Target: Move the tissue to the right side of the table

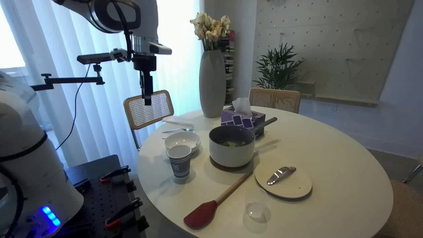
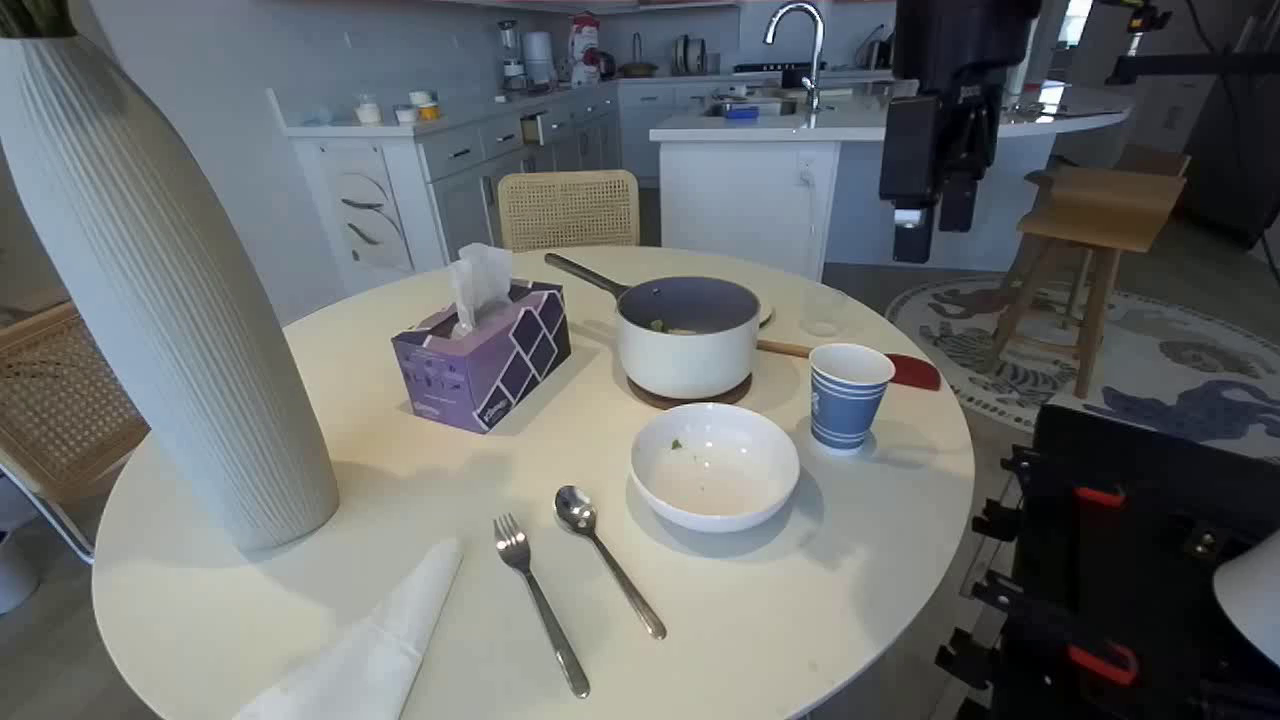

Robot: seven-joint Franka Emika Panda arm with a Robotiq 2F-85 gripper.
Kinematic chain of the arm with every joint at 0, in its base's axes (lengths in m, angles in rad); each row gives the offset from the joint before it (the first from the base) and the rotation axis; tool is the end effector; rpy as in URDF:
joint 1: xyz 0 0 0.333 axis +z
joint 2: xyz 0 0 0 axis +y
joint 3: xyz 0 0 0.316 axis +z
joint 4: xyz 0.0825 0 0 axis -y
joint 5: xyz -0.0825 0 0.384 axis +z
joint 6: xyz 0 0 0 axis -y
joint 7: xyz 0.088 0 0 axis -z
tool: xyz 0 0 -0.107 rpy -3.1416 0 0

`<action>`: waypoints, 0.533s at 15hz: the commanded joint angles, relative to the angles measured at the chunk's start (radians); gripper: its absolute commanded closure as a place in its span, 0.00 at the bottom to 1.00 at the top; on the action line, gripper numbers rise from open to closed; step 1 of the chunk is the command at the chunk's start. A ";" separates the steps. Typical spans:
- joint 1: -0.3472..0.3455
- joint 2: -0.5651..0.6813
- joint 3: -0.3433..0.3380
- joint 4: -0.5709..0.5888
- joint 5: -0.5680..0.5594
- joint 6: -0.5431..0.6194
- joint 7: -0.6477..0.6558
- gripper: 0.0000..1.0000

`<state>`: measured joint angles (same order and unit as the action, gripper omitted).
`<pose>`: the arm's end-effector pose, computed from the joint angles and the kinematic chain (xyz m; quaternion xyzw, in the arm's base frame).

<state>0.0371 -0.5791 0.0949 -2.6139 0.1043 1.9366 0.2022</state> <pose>0.3501 0.0532 0.4285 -0.9964 0.0650 0.0523 0.0137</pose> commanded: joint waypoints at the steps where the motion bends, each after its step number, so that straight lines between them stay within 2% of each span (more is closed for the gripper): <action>1: 0.000 0.000 0.000 0.001 0.000 -0.002 0.000 0.00; 8: 0.038 0.116 0.010 0.084 0.012 0.086 -0.054 0.00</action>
<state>0.0528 -0.5431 0.0954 -2.5919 0.1042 1.9841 0.1785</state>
